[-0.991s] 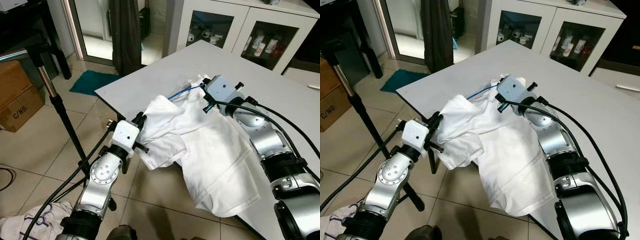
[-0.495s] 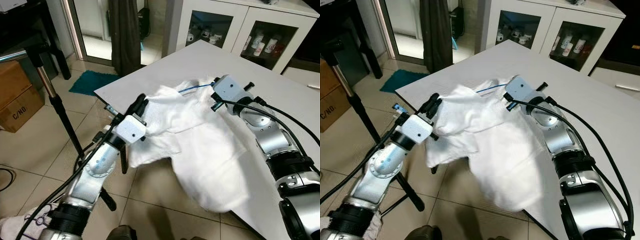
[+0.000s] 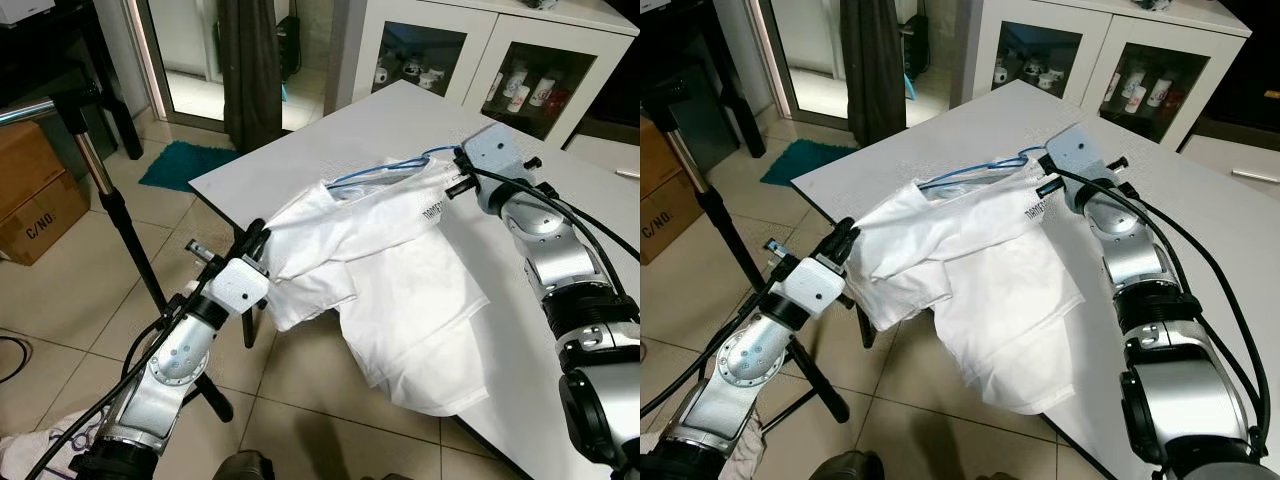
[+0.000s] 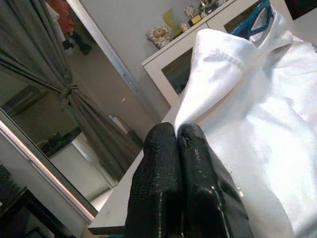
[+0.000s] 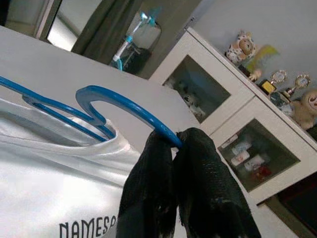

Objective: Hang hanger

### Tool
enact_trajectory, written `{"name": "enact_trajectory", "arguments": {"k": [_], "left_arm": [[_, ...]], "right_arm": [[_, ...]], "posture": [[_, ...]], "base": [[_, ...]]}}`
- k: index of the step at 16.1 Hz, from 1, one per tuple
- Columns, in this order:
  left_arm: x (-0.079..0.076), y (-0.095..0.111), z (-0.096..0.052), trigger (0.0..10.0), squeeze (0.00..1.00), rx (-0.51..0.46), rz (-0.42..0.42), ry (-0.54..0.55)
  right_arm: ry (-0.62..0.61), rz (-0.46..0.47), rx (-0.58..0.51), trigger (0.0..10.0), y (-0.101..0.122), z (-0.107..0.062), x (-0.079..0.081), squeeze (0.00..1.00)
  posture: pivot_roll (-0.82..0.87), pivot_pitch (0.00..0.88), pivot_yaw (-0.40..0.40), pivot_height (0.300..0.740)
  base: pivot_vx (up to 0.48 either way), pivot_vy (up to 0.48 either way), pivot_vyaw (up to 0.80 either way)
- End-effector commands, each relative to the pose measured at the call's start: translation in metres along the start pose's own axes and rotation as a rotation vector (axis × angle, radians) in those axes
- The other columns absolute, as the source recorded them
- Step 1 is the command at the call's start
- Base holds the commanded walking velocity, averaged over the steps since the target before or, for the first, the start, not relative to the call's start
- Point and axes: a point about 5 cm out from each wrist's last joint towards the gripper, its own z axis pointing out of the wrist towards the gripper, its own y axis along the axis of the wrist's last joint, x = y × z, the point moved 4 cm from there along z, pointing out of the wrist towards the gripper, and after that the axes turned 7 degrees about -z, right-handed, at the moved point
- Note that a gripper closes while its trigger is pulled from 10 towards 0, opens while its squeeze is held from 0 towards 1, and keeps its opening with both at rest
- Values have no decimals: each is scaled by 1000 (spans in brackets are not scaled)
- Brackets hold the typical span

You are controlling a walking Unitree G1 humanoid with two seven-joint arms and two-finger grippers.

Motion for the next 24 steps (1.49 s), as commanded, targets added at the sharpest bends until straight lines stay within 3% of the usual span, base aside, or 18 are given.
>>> {"name": "enact_trajectory", "arguments": {"k": [1, 5, 7, 9, 11, 12, 15, 16, 17, 19, 24], "left_arm": [[1, -5, -3, 10000, 0, 16, 4, 9], [4, -9, -4, 10000, 0, 32, 5, 18], [9, -13, -4, 10000, 0, 46, -3, 33], [10, -17, -3, 10000, 0, 63, -20, 45], [16, -20, -2, 10000, 0, 78, -42, 85], [24, -13, 2, 10000, 0, 47, -60, 122], [35, 5, 9, 10000, 0, -26, -63, 147], [46, 20, 15, 10000, 0, -89, -95, 171], [53, 22, 16, 10000, 0, -98, -105, 179], [72, 4, 8, 10000, 0, -34, -90, 204], [90, -22, -16, 10000, 0, 74, -45, 221]], "right_arm": [[-43, 58, 1, 0, 2, 1, -17, 0], [24, 7, -36, 0, 0, -6, -25, 0], [-17, 19, -28, 0, -3, -8, -38, 0], [-25, 46, -34, 0, -2, -8, -39, 0], [54, 56, -92, 0, 5, -9, -30, 0], [149, -90, -137, 0, 9, -13, -14, 0], [187, -193, -146, 0, 9, -14, -4, 0], [181, -205, -152, 0, 11, -12, -2, 0], [177, -200, -154, 0, 12, -12, -2, 0], [178, -197, -150, 0, 9, -13, -3, 0], [159, -169, -130, 0, 1, -17, -16, 0]], "posture": [[29, 3, -42, 740], [28, 2, -41, 740], [20, 3, -29, 740], [19, 2, -26, 740], [18, 3, -23, 740], [20, 5, -24, 740], [22, 7, -25, 740], [25, 10, -25, 740], [26, 10, -24, 740], [26, 12, -21, 740], [25, 15, -20, 740]], "base": [[0, 0, 0], [0, 0, 0], [0, 0, 0], [0, 0, 0], [0, 0, 0], [0, 0, 0], [0, 0, 0], [0, 0, 0], [0, 0, 0], [0, 0, 0], [0, 0, 0]]}}
